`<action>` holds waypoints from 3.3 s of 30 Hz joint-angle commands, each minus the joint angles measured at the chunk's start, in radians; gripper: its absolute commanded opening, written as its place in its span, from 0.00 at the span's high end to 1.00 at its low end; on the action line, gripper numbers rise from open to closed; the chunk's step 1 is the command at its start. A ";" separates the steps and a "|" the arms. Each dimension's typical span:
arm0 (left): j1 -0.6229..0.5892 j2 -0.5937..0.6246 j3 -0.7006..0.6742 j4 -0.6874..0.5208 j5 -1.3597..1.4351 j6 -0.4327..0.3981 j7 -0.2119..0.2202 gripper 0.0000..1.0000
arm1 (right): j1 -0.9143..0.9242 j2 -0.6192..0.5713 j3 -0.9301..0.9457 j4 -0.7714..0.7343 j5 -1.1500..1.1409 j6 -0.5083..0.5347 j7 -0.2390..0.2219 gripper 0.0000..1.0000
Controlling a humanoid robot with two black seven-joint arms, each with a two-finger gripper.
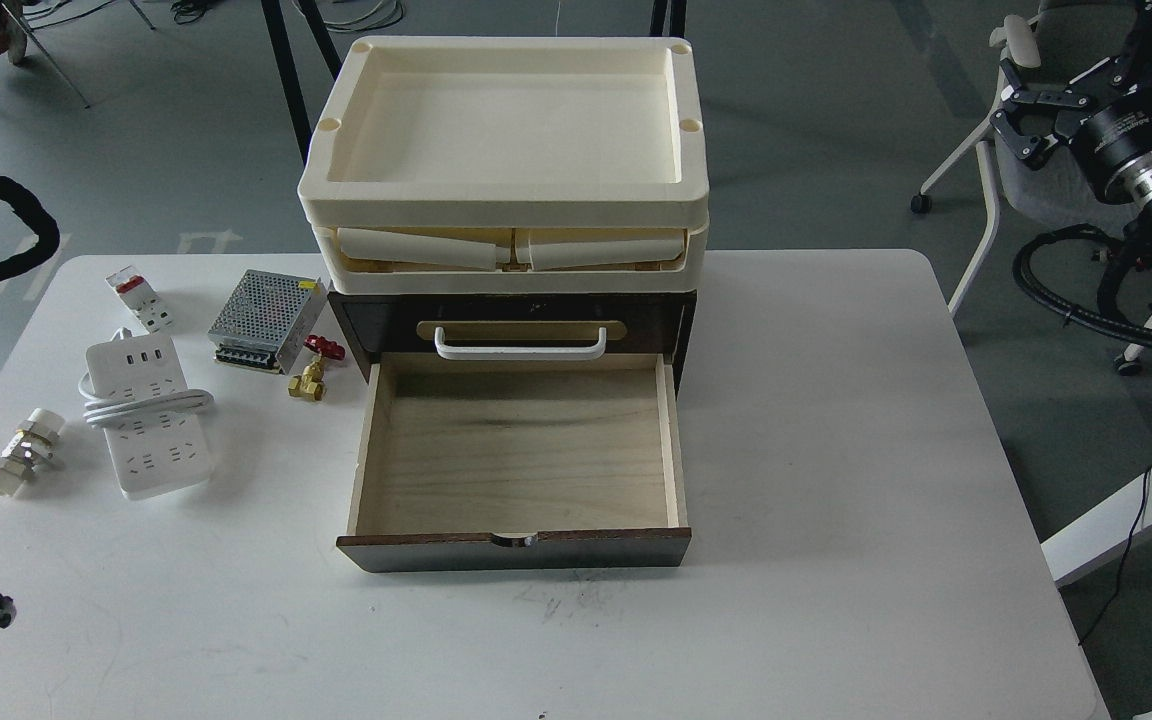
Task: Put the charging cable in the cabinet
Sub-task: 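Move the left gripper in toward the white power strip beside the cabinet, then close the left gripper on the white power strip and its coiled cable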
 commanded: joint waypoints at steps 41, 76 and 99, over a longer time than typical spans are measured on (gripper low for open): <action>0.218 0.400 0.328 -0.515 2.377 0.000 0.000 0.09 | -0.083 -0.056 0.006 -0.001 0.004 0.000 0.006 0.00; 0.040 0.072 0.773 0.185 2.377 0.254 0.000 0.17 | -0.100 -0.058 0.011 -0.002 0.005 0.000 0.006 0.00; 0.041 0.030 0.873 0.280 2.377 0.377 0.000 0.58 | -0.112 -0.060 0.011 -0.004 0.005 0.000 0.006 0.00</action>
